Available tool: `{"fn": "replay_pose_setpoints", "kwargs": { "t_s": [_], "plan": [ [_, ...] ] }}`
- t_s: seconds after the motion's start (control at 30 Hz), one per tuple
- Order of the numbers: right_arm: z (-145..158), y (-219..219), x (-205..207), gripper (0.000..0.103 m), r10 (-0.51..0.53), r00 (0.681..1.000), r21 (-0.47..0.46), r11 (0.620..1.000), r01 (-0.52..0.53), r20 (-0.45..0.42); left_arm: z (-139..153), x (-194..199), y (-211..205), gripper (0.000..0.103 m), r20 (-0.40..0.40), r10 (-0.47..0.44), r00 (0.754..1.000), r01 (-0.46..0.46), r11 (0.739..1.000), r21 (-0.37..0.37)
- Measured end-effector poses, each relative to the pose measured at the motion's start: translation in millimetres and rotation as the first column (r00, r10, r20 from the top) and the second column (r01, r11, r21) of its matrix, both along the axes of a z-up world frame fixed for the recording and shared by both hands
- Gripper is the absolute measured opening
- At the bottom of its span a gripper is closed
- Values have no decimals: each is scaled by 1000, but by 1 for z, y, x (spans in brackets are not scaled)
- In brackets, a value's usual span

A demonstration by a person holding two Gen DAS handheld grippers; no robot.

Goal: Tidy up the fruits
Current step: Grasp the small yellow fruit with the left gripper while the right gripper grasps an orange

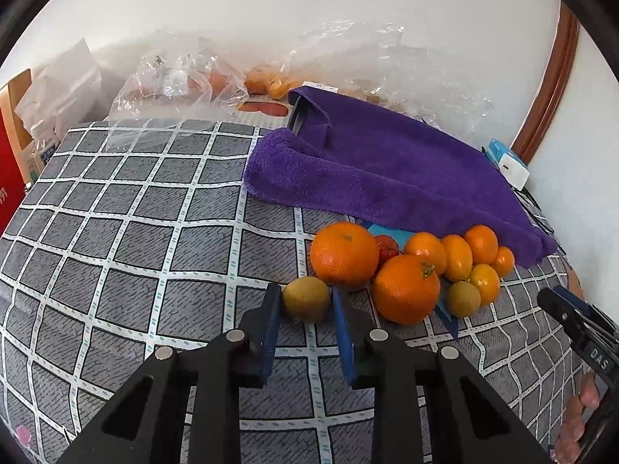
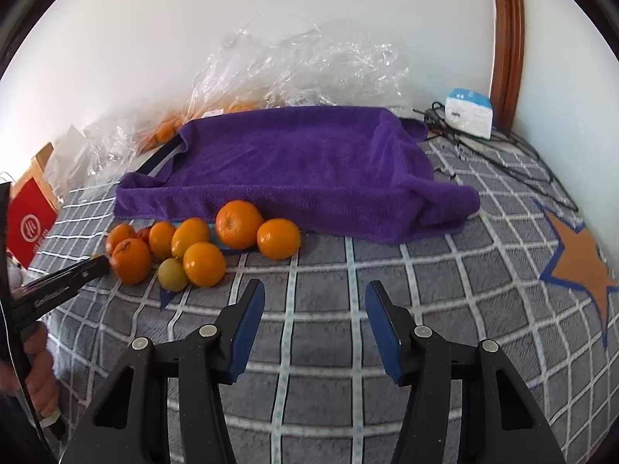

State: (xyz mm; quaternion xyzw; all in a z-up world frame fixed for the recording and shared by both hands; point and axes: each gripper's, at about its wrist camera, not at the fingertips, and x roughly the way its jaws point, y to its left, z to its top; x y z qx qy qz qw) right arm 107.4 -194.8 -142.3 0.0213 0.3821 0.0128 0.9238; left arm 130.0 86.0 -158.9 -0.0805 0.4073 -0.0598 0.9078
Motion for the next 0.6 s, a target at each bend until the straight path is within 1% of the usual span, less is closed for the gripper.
{"fn": "replay_pose_setpoints", "kwargs": {
  "t_s": [0.07,0.17,0.3,0.37,0.5,0.6],
  "plan": [
    [1,2,12,53,10,1000,-22,1000,-10,-20,-1,0,0,25,-3,-1,1000,1,1000,-7],
    [0,0,31,44,30,997,-27,999,-32,-70,-2,0,5,25,-6,19,1000,-19,999,-29],
    [-3,5,48,44,86,993,-9,996,-87,-82,-1,-1,9,25,0,41,999,-41,998,-40],
    [-9,9,51,43,102,991,-13,995,-104,-91,-1,-1,8,25,-1,44,999,-44,999,-31],
    [-18,15,57,43,125,988,16,992,-124,-95,0,-1,7,25,-1,52,999,-52,998,-22],
    [-23,16,64,43,115,988,3,993,-116,-104,1,-3,7,25,9,54,998,-54,998,-19]
  ]
}}
